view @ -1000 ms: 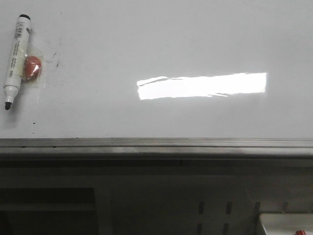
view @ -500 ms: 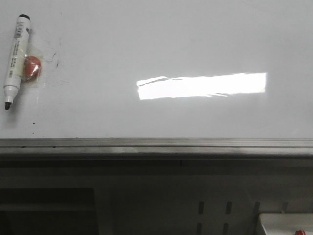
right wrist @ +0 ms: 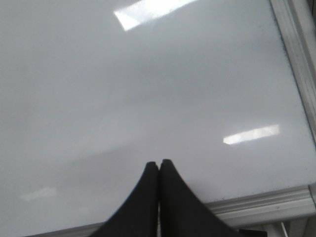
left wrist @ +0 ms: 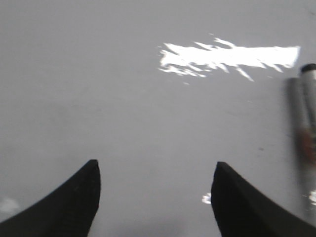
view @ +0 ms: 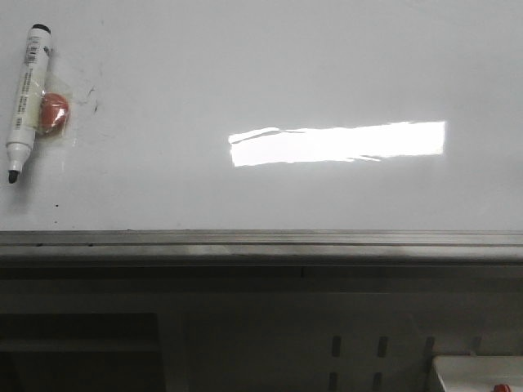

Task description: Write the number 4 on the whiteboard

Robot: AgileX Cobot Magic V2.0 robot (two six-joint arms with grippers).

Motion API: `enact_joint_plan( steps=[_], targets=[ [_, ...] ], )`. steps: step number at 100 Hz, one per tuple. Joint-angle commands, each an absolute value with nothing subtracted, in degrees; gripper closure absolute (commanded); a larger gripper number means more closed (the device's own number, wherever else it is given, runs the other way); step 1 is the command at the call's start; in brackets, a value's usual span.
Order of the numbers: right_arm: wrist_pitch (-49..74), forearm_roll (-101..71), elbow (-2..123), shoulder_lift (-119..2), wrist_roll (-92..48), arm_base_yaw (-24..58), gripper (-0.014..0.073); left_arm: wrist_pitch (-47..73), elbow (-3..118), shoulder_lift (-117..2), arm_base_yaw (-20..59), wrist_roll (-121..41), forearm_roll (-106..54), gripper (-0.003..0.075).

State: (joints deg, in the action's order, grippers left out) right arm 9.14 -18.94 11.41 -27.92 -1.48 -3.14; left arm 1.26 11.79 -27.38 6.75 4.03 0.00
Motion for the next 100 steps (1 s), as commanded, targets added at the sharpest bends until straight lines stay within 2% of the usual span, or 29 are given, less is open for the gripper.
enact_joint_plan(
  steps=[1, 16, 28, 55, 66, 73, 78, 83, 85, 100],
  targets=[
    [7.19, -17.92, 14.41, -28.54, -4.87, -3.28, 0.0658, -7.58, 13.42, -30.97, 13.77, 3.91, 0.00, 0.0290],
    [11.15, -17.81, 16.76, -28.54, -11.28, -3.19, 0.0658, -11.00, 13.42, -36.98, 27.96, 3.91, -3.22, 0.0289],
    [11.68, -17.81, 17.08, -28.54, -11.25, -3.06, 0.0658, -15.57, 13.53, -42.83, 34.43, 3.91, -5.03, 0.0289],
    [11.17, -17.81, 17.08, -28.54, -11.25, -0.27, 0.0658, -21.57, 17.93, -56.51, 35.82, 3.91, -7.30, 0.0289],
    [11.17, -17.81, 17.08, -28.54, -11.25, 0.46, 0.0658, -22.12, 19.04, -60.33, 35.82, 3.91, -12.90, 0.0298],
    [11.27, -17.81, 17.08, -28.54, -11.25, 1.09, 0.0658, -22.13, 19.04, -62.11, 35.82, 3.91, -16.50, 0.0379],
    [11.52, -17.81, 17.08, -28.54, -11.25, 1.88, 0.0658, -22.13, 19.04, -63.14, 35.82, 3.81, -16.62, 0.0511],
    [12.65, -17.81, 17.13, -28.54, -11.25, 2.89, 0.0658, -22.13, 19.04, -63.80, 35.82, 3.81, -16.51, 0.0703],
    [13.00, -17.81, 17.13, -28.54, -11.25, 3.44, 0.0658, -22.13, 19.04, -63.95, 35.82, 3.81, -16.36, 0.0746],
    [18.17, -17.81, 19.03, -29.45, -11.25, 9.91, 0.0658, -22.29, 19.04, -64.18, 35.82, 3.66, -13.60, 0.0741]
  ],
)
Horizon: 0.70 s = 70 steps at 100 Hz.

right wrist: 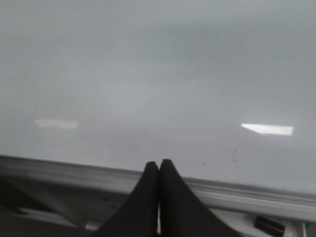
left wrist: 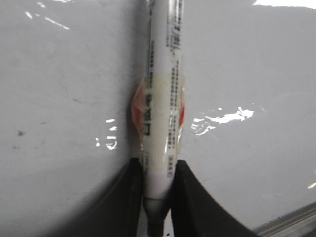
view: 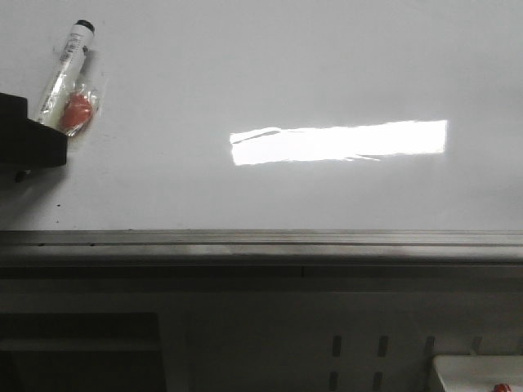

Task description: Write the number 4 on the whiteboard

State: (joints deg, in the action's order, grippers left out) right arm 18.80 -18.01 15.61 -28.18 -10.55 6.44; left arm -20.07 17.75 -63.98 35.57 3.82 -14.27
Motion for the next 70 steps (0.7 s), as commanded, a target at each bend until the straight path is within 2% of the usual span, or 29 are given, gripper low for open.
enact_joint_plan(
  steps=[1, 13, 28, 35, 45, 53, 58, 70],
  targets=[
    [18.46, -17.81, 19.24, -29.74, -11.25, 10.33, 0.0658, -22.29, 19.04, -64.04, 35.82, 3.66, -12.82, 0.0741],
    [21.38, -17.81, 24.31, -33.01, -11.25, 19.30, 0.0658, -22.29, 19.04, -62.18, 35.82, 3.66, 2.36, 0.0741],
    [18.60, -17.77, 31.51, -38.57, -11.45, 33.01, 0.0648, -22.29, 19.04, -56.77, 35.82, 3.89, 23.15, 0.0740],
    [18.15, -17.77, 34.88, -42.40, -13.29, 39.17, 0.0568, -22.71, 19.04, -54.41, 35.87, 3.89, 31.74, 0.0740],
    [17.83, -17.62, 39.19, -48.62, -13.42, 45.67, 0.0326, -25.06, 18.82, -52.17, 35.87, 3.89, 41.22, 0.0740],
    [17.04, -17.08, 42.55, -52.95, -13.55, 48.32, 0.0198, -25.37, 18.82, -51.49, 35.87, 3.89, 45.05, 0.0740],
    [16.92, -16.57, 44.45, -55.31, -13.55, 49.31, 0.0189, -25.26, 18.82, -51.49, 35.87, 3.89, 46.13, 0.0740],
    [16.78, -16.04, 48.31, -59.98, -13.62, 50.57, 0.0240, -26.28, 18.40, -51.49, 35.87, 3.89, 46.67, 0.0740]
  ],
)
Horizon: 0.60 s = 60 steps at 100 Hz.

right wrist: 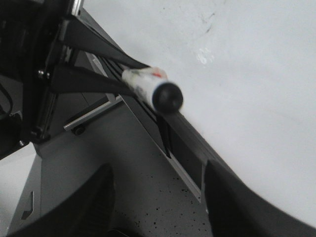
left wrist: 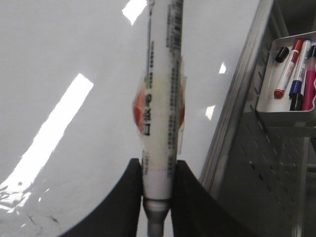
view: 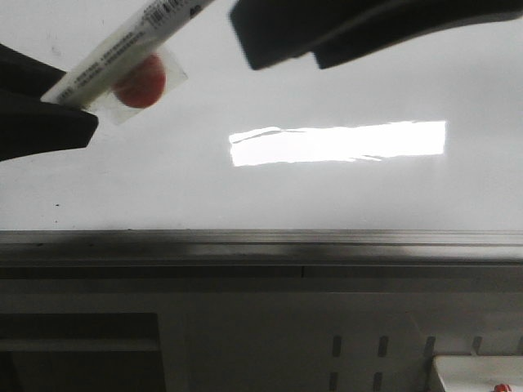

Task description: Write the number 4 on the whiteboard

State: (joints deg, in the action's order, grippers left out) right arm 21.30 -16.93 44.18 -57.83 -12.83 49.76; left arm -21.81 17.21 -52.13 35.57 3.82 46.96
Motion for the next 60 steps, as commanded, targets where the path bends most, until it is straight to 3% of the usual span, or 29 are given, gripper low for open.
enact_joint_plan(
  steps=[1, 51, 60],
  targets=[
    [16.78, -15.97, 48.50, -60.46, -13.62, 50.70, 0.0244, -26.41, 18.40, -51.49, 35.87, 3.89, 46.67, 0.0740],
    [15.69, -15.65, 54.15, -68.58, -13.84, 51.22, 0.0256, -27.29, 18.30, -51.60, 35.87, 3.89, 48.94, 0.0741],
    [15.56, -15.65, 54.15, -68.71, -13.84, 51.22, 0.0337, -27.85, 18.30, -51.60, 35.87, 3.89, 48.94, 0.0741]
  ],
)
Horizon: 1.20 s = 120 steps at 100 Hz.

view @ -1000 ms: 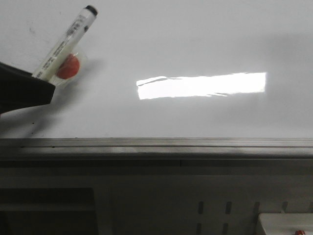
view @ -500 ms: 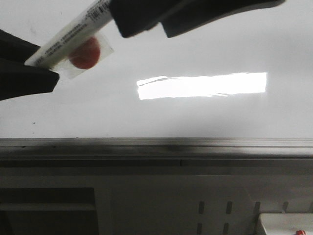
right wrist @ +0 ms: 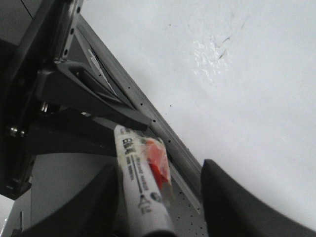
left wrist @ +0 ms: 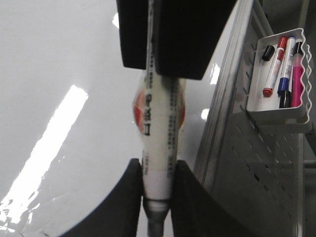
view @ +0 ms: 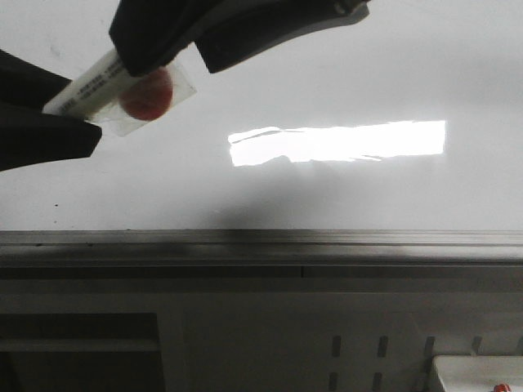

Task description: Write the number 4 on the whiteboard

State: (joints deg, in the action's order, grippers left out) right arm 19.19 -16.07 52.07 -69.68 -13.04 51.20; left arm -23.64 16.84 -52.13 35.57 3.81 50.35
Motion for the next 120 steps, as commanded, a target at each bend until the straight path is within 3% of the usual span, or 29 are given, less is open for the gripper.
enact_joint_plan(
  steps=[1, 5, 13, 23, 30, 37, 49, 56, 90, 120],
  targets=[
    [15.43, -15.65, 54.15, -68.71, -13.84, 51.22, 0.0360, -27.85, 18.30, -51.60, 35.87, 3.89, 48.94, 0.0740],
    [15.18, -15.65, 54.15, -68.71, -13.84, 51.22, 0.0431, -27.85, 18.30, -51.60, 35.87, 3.89, 48.94, 0.0740],
    [15.31, -15.65, 54.15, -68.71, -13.84, 51.22, 0.0669, -27.85, 18.30, -51.60, 35.87, 3.89, 48.94, 0.0740],
    [15.58, -15.65, 54.15, -68.71, -13.84, 51.22, 0.0658, -27.74, 18.30, -51.60, 35.87, 3.89, 48.64, 0.0738],
    [15.58, -15.65, 54.15, -68.60, -13.84, 51.22, 0.0658, -27.62, 18.30, -51.60, 35.87, 3.89, 48.64, 0.0691],
    [15.58, -15.65, 54.15, -68.60, -13.95, 51.22, 0.0658, -27.14, 18.30, -51.60, 35.76, 3.89, 48.33, 0.0571],
    [15.71, -13.90, 54.28, -68.47, -15.81, 51.22, 0.0658, -22.88, 18.41, -50.78, 34.94, 3.89, 38.79, 0.0283],
    [16.26, -13.90, 55.27, -68.47, -15.81, 50.82, 0.0658, -18.88, 18.41, -48.85, 33.91, 3.89, 31.57, 0.0203],
    [23.12, -13.31, 66.37, -73.97, -15.81, 45.57, 0.0658, -10.44, 18.41, -36.68, 30.00, 3.89, 23.76, 0.0230],
    [21.80, -8.35, 70.23, -76.73, -15.81, 44.08, 0.0658, -9.67, 18.41, -34.94, 27.03, 3.89, 18.97, 0.0230]
  ],
)
